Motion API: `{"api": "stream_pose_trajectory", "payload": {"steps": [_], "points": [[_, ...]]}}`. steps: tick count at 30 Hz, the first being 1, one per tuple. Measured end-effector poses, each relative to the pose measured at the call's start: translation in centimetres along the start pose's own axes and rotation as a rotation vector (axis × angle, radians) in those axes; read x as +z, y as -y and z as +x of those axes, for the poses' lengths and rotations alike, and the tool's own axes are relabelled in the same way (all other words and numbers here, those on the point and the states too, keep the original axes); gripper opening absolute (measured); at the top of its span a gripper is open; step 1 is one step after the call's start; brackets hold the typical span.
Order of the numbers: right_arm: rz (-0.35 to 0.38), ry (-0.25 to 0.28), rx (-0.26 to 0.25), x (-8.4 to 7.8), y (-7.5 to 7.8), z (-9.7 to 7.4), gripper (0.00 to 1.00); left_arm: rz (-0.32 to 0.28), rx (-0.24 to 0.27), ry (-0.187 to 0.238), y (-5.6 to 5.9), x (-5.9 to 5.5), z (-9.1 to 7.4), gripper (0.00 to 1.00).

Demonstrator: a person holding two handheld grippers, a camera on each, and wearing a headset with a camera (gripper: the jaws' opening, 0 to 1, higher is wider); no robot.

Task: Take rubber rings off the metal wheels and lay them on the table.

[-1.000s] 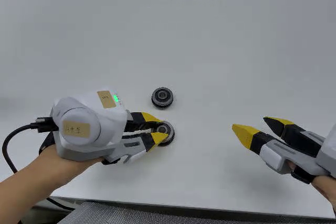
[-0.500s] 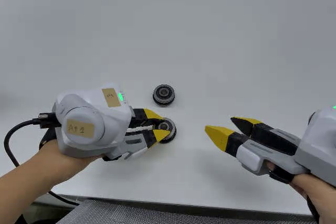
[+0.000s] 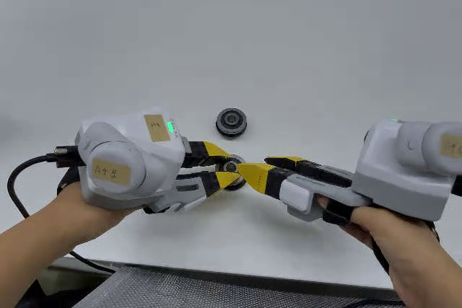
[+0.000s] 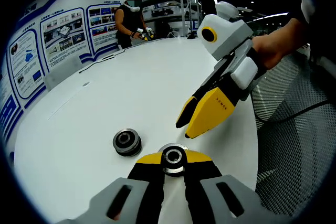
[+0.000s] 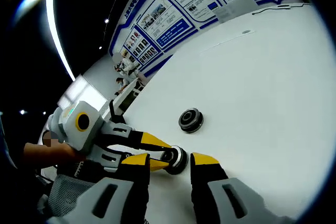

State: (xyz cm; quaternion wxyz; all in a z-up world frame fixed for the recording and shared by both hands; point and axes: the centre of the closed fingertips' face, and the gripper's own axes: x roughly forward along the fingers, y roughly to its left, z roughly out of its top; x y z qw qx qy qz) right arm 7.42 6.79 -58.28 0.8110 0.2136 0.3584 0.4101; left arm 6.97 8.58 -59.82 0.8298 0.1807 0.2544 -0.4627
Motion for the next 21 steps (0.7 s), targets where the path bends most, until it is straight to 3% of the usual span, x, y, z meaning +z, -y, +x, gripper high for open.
{"api": "stream_pose_trajectory", "payload": {"steps": [13, 21], "points": [[0.169, -0.022, 0.006, -1.0, -0.2, 1.0, 0.32, 0.001, -0.009, 0.008, 0.1, 0.1, -0.1, 0.13], [0.186, -0.043, 0.031, -1.4, -0.7, 1.3, 0.3, 0.001, -0.01, 0.011, 0.1, 0.1, -0.1, 0.13]]}}
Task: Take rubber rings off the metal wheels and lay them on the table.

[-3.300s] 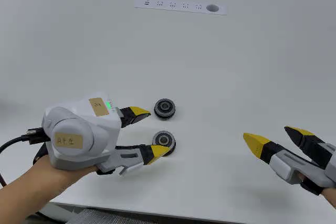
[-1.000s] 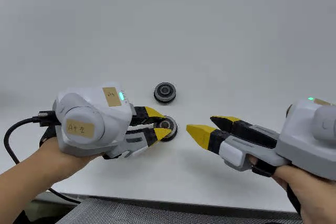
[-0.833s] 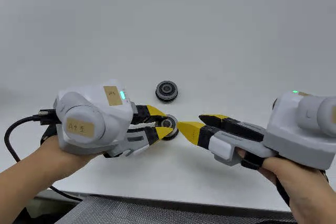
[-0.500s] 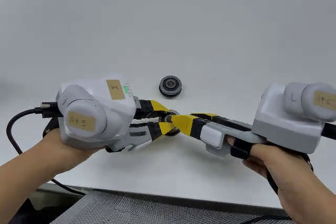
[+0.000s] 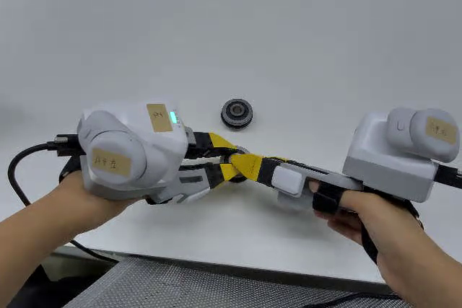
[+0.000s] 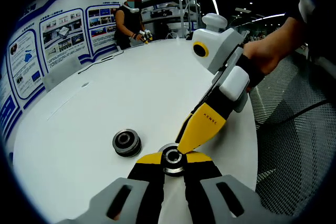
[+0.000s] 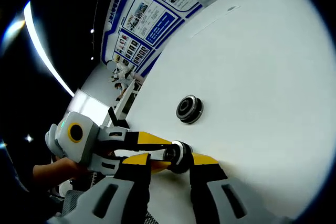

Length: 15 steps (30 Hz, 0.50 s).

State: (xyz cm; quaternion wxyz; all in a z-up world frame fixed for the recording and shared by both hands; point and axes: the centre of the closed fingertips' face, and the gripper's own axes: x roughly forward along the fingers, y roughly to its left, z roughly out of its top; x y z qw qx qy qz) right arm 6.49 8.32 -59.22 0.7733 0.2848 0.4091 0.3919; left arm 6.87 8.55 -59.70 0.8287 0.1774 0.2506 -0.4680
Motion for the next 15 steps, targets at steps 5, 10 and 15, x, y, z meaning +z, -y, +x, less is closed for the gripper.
{"api": "stream_pose_trajectory", "payload": {"steps": [5, 10, 15], "points": [[0.016, -0.002, 0.005, 0.02, 0.02, 0.03, 0.3, 0.002, -0.003, 0.002, 0.02, 0.01, -0.01, 0.13], [0.064, 0.004, 0.004, 0.03, 0.13, -0.01, 0.3, 0.005, -0.005, 0.001, 0.04, 0.05, -0.02, 0.13], [0.093, 0.007, 0.006, 0.06, -0.03, 0.0, 0.31, 0.007, -0.005, 0.001, 0.04, 0.06, -0.01, 0.13]]}}
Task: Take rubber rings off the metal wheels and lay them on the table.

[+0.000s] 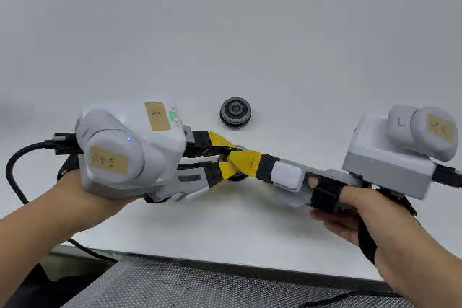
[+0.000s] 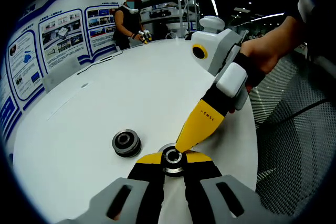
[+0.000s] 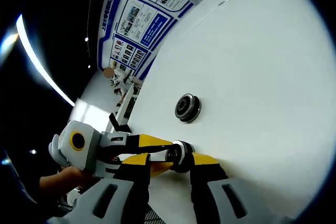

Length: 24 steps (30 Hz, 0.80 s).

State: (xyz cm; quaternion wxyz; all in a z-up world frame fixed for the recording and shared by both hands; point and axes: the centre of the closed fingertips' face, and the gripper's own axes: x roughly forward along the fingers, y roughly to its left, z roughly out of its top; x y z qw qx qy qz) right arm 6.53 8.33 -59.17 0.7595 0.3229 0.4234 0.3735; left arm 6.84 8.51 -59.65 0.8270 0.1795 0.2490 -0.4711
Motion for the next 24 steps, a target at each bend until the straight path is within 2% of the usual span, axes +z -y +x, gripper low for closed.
{"api": "stream_pose_trajectory", "payload": {"steps": [13, 24], "points": [[0.03, -0.006, -0.005, 0.02, -0.24, 0.06, 0.34, 0.021, -0.005, -0.009, 0.01, -0.04, 0.04, 0.13], [-0.004, -0.021, -0.016, 0.05, -0.17, 0.26, 0.36, 0.031, -0.015, -0.019, 0.0, -0.1, 0.08, 0.13]]}}
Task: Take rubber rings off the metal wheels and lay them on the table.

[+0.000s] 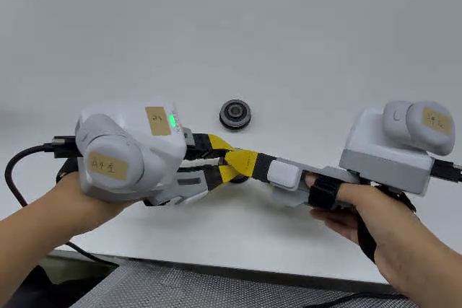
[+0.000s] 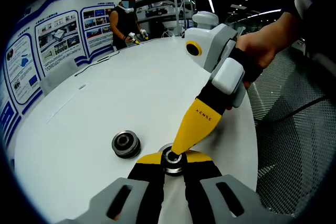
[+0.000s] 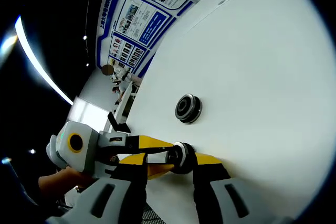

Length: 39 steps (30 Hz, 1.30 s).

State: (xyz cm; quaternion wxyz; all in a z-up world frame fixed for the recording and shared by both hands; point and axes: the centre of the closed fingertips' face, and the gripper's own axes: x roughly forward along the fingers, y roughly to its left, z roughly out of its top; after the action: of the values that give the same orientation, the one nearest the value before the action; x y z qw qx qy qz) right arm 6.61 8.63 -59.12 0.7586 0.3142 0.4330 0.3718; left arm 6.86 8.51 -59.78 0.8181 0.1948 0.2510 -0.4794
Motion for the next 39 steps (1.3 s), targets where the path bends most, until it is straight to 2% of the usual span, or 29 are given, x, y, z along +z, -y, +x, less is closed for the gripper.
{"api": "stream_pose_trajectory", "payload": {"steps": [5, 12, 16, 22, 26, 34, 39], "points": [[0.036, 0.004, 0.005, 0.0, 0.0, 0.0, 0.36, 0.001, -0.003, -0.004, 0.0, 0.0, 0.0, 0.13], [0.024, -0.007, -0.009, 0.0, 0.3, 0.1, 0.36, 0.001, -0.004, -0.006, -0.1, -0.1, 0.0, 0.13], [0.063, -0.009, 0.0, 0.0, 0.2, 0.0, 0.38, 0.001, -0.003, -0.005, -0.1, -0.1, 0.1, 0.13], [0.051, -0.026, -0.017, -0.3, 0.6, 0.0, 0.37, 0.001, -0.005, -0.004, -0.1, -0.1, 0.1, 0.13], [0.079, -0.006, -0.005, -0.3, 0.7, -0.1, 0.39, -0.001, -0.005, -0.004, -0.1, -0.1, 0.1, 0.13], [0.075, -0.03, -0.006, -1.0, 0.6, -0.1, 0.4, -0.001, -0.005, -0.004, 0.0, -0.2, 0.1, 0.13], [0.082, -0.014, -0.004, -0.9, 0.5, -0.1, 0.41, -0.004, -0.005, -0.004, 0.0, -0.1, 0.1, 0.13]]}}
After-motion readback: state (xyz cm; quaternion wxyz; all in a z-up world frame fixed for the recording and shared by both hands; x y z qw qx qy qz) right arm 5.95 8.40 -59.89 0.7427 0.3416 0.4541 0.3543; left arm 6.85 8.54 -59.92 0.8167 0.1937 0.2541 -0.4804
